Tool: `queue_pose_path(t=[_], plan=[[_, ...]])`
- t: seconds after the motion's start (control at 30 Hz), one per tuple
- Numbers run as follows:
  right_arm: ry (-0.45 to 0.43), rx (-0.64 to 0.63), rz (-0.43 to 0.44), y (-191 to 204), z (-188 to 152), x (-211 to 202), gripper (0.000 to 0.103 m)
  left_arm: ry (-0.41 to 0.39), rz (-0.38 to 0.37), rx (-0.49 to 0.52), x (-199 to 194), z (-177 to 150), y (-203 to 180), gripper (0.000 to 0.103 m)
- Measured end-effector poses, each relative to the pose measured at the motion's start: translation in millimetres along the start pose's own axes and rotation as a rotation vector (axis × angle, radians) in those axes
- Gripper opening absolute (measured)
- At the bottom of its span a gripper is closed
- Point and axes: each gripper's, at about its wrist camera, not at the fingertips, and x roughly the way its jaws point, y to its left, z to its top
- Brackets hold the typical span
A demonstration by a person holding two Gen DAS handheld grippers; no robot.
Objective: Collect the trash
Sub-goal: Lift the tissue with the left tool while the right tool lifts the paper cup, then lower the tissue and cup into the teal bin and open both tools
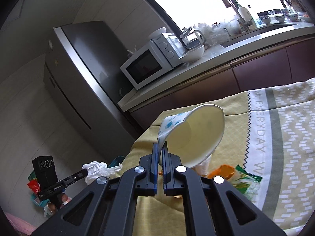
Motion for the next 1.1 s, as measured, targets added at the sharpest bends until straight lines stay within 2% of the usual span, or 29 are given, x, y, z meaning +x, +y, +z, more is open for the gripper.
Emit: queue_pose_path(t=[0.27, 0.57, 0.8, 1.1], plan=[[0.120, -0.079, 0.155, 58, -13, 53, 0.003, -0.057, 0.090, -0.030, -37, 2, 32, 0.001], [0.254, -0.146, 0.275, 112, -28, 120, 0.003, -0.087, 0.218, -0.080, -69, -3, 83, 0.001], [0.365, -0.206, 0.310, 151, -42, 176, 0.003, -0.060, 0.292, -0.137, -67, -12, 126, 0.001], [0.469, -0.255, 0.282, 185, -60, 233, 0.003, -0.002, 0.337, -0.183, -39, -22, 164, 0.001]])
